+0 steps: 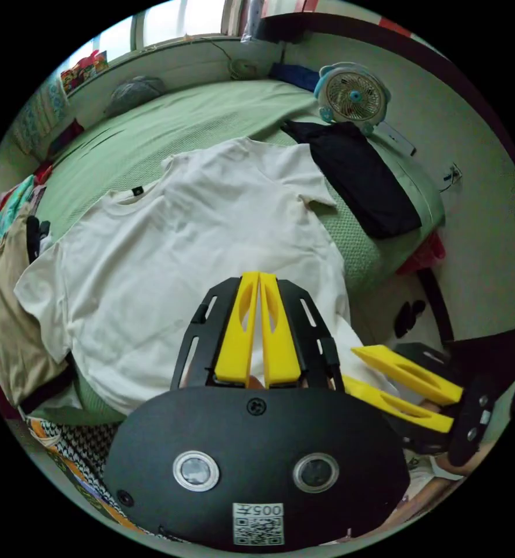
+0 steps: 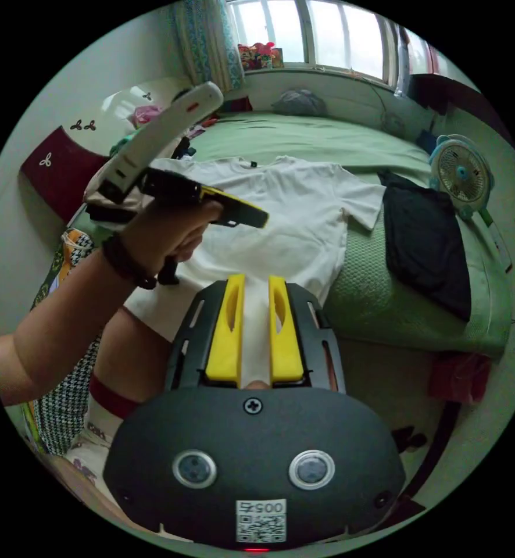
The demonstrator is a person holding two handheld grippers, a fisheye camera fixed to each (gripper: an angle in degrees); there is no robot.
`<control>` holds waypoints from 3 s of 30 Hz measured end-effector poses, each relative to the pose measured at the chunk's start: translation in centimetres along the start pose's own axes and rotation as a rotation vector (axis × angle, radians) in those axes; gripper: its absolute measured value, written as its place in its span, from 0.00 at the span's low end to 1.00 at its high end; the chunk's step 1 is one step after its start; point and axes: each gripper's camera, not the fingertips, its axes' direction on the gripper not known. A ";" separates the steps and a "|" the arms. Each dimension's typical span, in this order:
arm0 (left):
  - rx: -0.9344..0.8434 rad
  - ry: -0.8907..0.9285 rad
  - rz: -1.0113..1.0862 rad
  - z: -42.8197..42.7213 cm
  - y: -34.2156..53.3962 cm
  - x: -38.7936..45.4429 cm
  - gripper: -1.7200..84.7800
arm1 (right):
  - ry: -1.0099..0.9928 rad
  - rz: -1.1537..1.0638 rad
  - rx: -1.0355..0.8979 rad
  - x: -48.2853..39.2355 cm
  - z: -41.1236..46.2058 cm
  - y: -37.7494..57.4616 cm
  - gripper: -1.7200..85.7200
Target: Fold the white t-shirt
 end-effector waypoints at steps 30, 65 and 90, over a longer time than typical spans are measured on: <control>0.216 0.108 -0.098 4.1 -2.1 -4.0 0.01 | 0.217 0.316 -0.068 28.8 12.0 -30.7 0.08; 0.189 0.119 -0.189 3.7 -0.6 -10.5 0.01 | 0.089 0.169 -0.187 23.6 12.5 -39.6 0.07; 0.154 0.194 -0.248 0.2 2.1 -16.7 0.01 | 0.039 0.256 -0.229 25.6 19.3 -36.6 0.00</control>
